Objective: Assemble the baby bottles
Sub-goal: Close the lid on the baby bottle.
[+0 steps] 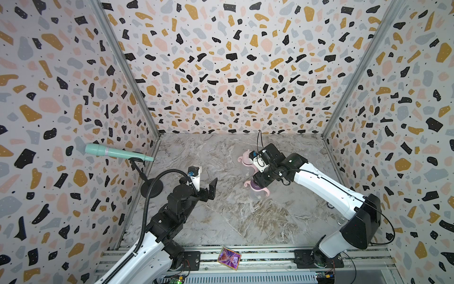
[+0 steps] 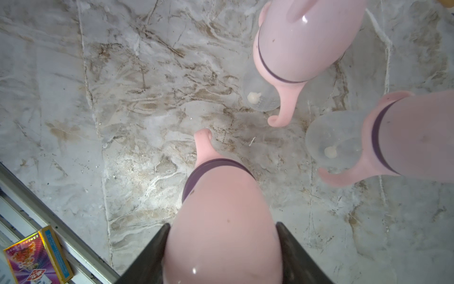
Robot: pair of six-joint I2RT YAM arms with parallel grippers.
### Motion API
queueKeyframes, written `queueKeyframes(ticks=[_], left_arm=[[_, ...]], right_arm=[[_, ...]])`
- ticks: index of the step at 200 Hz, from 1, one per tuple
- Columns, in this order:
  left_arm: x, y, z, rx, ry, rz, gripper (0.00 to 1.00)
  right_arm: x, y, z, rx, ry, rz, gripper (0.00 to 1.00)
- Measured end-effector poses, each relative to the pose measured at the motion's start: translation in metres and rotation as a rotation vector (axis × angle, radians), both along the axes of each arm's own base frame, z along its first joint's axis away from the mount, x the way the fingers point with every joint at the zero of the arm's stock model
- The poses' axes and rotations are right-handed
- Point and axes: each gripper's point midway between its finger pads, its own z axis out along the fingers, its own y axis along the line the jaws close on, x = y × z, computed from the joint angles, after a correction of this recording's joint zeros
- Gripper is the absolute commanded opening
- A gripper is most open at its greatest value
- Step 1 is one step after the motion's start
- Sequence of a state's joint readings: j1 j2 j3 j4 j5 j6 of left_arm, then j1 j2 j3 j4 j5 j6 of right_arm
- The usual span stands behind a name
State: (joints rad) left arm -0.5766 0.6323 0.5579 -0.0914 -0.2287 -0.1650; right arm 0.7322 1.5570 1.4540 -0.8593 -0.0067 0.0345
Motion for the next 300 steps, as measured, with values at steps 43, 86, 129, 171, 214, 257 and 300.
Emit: queueKeyframes(ticks=[43,86,129,171,214,257,300], left_arm=[[-0.002,0.000,0.003,-0.008,-0.010,-0.004,1.00],[-0.002,0.000,0.004,-0.008,-0.010,-0.008,1.00],[-0.002,-0.001,0.003,-0.008,-0.008,-0.011,1.00],[-0.002,-0.002,0.001,-0.005,-0.002,-0.015,1.00],[-0.002,-0.004,0.000,-0.001,0.002,-0.024,1.00],[-0.002,-0.005,-0.001,-0.001,0.005,-0.034,1.00],[-0.002,-0.006,-0.001,0.000,0.005,-0.040,1.00]], right_arm=[[0.000,-0.001,-0.011,-0.001,0.012,-0.003,0.36],[0.002,0.003,-0.012,0.023,0.008,0.005,0.44],[0.002,0.004,-0.013,0.023,0.011,0.009,0.51],[0.003,0.005,-0.015,0.026,0.009,0.009,0.58],[0.004,0.006,-0.015,0.030,0.005,0.009,0.59],[0.003,0.004,-0.015,0.022,0.008,0.007,0.65],[0.002,0.002,-0.017,0.012,0.012,0.004,0.68]])
